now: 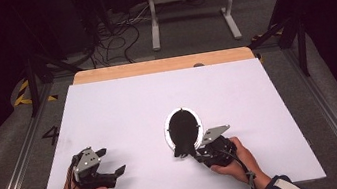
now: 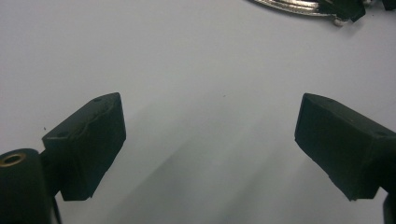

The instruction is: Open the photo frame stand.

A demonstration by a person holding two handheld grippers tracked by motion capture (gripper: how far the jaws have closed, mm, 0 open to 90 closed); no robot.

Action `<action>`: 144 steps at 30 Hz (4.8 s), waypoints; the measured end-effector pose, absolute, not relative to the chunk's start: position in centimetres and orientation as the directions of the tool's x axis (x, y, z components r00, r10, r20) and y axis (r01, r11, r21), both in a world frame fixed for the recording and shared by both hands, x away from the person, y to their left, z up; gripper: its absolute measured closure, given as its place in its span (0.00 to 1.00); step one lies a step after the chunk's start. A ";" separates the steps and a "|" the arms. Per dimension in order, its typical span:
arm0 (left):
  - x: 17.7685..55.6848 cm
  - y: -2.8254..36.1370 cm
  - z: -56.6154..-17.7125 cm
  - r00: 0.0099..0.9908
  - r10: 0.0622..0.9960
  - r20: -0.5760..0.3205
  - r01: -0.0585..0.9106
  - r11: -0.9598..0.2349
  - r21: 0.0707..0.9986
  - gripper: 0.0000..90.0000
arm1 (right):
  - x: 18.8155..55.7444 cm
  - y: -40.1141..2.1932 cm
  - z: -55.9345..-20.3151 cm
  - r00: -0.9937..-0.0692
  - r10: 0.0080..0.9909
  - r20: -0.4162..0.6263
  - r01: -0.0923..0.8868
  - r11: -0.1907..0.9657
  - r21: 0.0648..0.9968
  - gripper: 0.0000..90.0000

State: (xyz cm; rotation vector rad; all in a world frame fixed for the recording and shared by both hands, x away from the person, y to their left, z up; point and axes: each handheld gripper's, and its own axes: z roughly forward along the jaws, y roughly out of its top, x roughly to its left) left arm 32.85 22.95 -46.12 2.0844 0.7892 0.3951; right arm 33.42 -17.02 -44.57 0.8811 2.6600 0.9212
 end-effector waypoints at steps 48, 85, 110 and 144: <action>33.0 21.8 -46.6 0.764 0.645 0.027 0.393 -0.499 0.772 0.12 | 37.1 -19.1 -45.4 -0.650 0.540 0.534 0.708 0.176 0.684 0.59; 39.5 12.9 -45.5 0.834 0.545 0.086 0.325 -0.612 0.721 0.17 | 40.5 -18.9 -47.5 -0.491 0.459 0.740 0.831 -0.006 0.556 0.68; 44.4 9.5 -45.8 0.850 0.412 -0.327 0.478 -0.346 0.807 0.30 | 40.1 -19.1 -46.1 -0.727 0.382 0.571 0.667 0.194 0.720 0.79; 42.1 8.7 -42.7 0.932 0.344 -0.115 0.270 -0.445 0.854 0.74 | 39.3 -20.4 -44.5 -0.752 0.436 0.494 0.620 0.214 0.755 0.86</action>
